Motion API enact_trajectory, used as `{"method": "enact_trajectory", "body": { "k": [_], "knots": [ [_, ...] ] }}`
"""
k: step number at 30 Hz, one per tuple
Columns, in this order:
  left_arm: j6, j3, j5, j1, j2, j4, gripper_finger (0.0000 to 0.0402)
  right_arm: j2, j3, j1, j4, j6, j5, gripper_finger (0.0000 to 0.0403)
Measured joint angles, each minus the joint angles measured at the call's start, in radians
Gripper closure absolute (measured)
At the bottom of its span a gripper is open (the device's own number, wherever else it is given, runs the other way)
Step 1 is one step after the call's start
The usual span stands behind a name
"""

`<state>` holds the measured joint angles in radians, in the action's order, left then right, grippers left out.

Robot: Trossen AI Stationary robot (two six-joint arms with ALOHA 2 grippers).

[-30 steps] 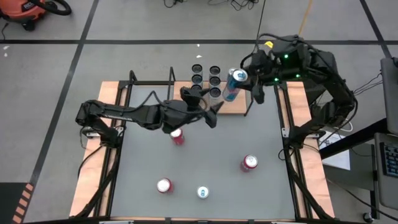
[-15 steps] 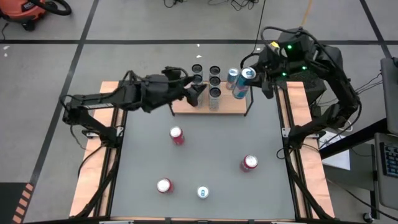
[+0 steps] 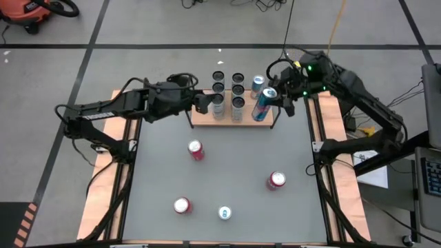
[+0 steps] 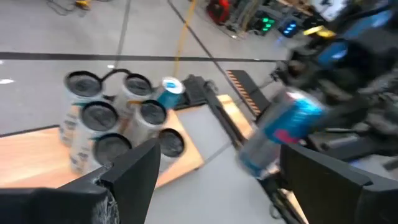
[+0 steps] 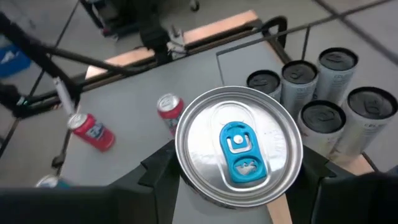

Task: Place canned beverage on shelf
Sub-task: Put the top blue soda can aligned with the other blue soda can on the shelf

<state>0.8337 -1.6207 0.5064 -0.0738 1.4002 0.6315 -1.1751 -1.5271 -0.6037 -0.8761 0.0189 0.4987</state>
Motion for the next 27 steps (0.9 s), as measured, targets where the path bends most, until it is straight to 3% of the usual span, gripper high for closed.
{"method": "enact_trajectory", "body": {
  "k": [4, 9, 14, 27],
  "knots": [
    [0.002, 0.0, -0.001, 0.025, -0.015, 0.014, 0.0073, 0.074, 0.17, 0.0, 0.184, -0.005, -0.037, 0.0221],
    [-0.014, 0.0, -0.002, 0.028, -0.014, 0.016, 0.0073, 0.08, 0.266, -0.037, 0.28, 0.094, -0.081, 0.0221],
    [-0.062, 0.0, -0.006, 0.017, -0.014, 0.017, 0.0073, 0.056, 0.298, -0.107, 0.229, 0.179, -0.068, 0.022],
    [-0.063, 0.0, -0.013, 0.01, -0.013, 0.063, 0.0073, -0.106, 0.3, -0.257, 0.211, 0.357, 0.102, 0.022]
  ]
}}
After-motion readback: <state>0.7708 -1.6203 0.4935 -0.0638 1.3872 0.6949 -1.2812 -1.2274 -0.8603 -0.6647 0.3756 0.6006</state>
